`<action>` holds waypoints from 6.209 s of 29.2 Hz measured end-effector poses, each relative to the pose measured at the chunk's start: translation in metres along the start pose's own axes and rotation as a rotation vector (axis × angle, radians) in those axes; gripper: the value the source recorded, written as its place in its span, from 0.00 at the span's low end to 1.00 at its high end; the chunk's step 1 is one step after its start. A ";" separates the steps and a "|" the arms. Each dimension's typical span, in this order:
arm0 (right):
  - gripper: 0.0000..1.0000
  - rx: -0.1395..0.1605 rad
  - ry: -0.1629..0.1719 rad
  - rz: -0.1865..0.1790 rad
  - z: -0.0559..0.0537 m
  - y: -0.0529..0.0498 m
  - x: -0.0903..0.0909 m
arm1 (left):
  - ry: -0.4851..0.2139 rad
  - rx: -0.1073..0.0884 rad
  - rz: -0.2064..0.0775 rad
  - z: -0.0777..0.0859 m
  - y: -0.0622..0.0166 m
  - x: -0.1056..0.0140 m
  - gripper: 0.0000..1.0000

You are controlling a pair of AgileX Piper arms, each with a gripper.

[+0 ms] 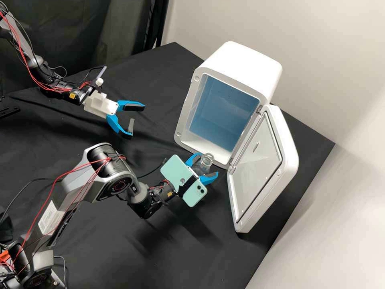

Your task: Place the flask in the incubator

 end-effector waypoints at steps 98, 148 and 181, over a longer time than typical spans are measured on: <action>0.00 0.037 -0.004 -0.042 -0.037 -0.001 0.105 | 0.005 -0.001 0.000 -0.003 0.0005 -0.001 1.00; 1.00 0.011 -0.028 -0.066 -0.038 -0.028 0.135 | 0.025 -0.009 -0.001 -0.010 0.0003 -0.003 1.00; 1.00 0.013 -0.057 -0.087 -0.023 -0.039 0.121 | 0.022 -0.007 0.010 -0.009 0.0035 -0.005 1.00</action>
